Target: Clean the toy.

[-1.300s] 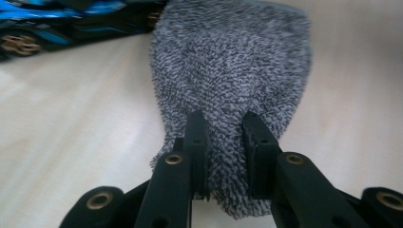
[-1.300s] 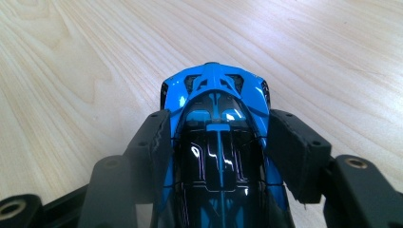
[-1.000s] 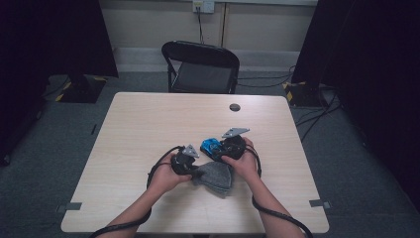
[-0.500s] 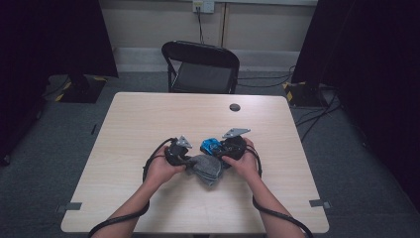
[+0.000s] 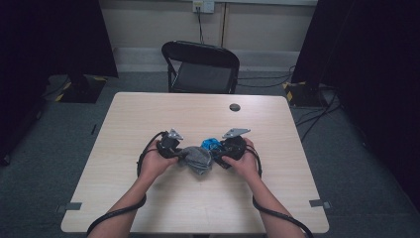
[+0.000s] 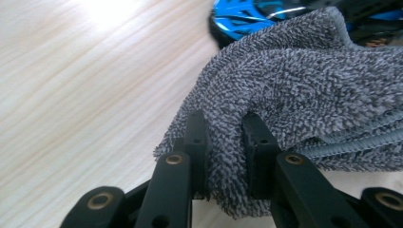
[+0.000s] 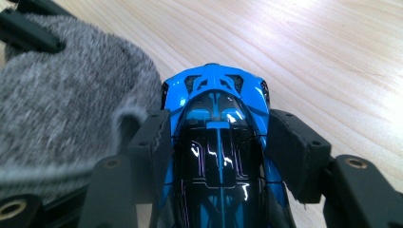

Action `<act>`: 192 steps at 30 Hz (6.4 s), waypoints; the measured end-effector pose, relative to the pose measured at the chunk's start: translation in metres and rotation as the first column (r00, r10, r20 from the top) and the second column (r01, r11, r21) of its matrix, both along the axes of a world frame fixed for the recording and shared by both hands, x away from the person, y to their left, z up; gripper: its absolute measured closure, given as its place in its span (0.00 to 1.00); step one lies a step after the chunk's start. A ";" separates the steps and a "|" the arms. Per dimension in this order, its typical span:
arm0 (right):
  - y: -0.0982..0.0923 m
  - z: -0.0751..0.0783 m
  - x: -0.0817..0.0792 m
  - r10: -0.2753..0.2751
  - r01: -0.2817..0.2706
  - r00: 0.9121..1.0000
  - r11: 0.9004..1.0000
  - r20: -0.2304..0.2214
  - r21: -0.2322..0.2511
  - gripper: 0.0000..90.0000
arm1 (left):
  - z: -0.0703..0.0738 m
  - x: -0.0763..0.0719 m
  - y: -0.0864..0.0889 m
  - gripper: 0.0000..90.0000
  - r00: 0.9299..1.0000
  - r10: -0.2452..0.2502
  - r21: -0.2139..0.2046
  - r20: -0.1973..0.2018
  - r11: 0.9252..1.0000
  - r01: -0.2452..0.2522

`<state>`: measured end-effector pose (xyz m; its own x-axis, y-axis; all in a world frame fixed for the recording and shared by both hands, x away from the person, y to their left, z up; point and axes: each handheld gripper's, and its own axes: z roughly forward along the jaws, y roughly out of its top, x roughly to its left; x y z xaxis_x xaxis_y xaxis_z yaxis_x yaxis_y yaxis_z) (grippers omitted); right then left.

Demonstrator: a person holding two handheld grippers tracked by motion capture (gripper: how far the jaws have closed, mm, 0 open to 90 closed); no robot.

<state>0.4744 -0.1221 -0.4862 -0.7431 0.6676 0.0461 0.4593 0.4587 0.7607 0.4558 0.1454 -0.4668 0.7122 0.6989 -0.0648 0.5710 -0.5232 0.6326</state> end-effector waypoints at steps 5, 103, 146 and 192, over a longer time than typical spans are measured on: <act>0.000 0.000 0.000 0.001 -0.001 1.000 1.000 0.002 0.001 0.46 | -0.001 0.004 0.006 0.84 1.000 0.028 -0.007 0.008 1.000 -0.028; 0.003 -0.001 0.002 -0.009 0.009 1.000 1.000 -0.003 0.009 0.46 | -0.011 -0.041 -0.039 0.84 0.986 -0.167 -0.119 -0.006 0.979 0.165; 0.001 -0.001 0.001 -0.006 0.006 1.000 1.000 -0.002 0.016 0.46 | -0.007 0.001 0.019 0.84 0.996 0.088 -0.083 0.011 0.993 -0.087; 0.002 0.000 0.002 -0.006 0.006 1.000 1.000 -0.010 0.003 0.46 | 0.007 -0.055 0.022 0.83 0.999 -0.036 -0.210 0.015 0.977 0.038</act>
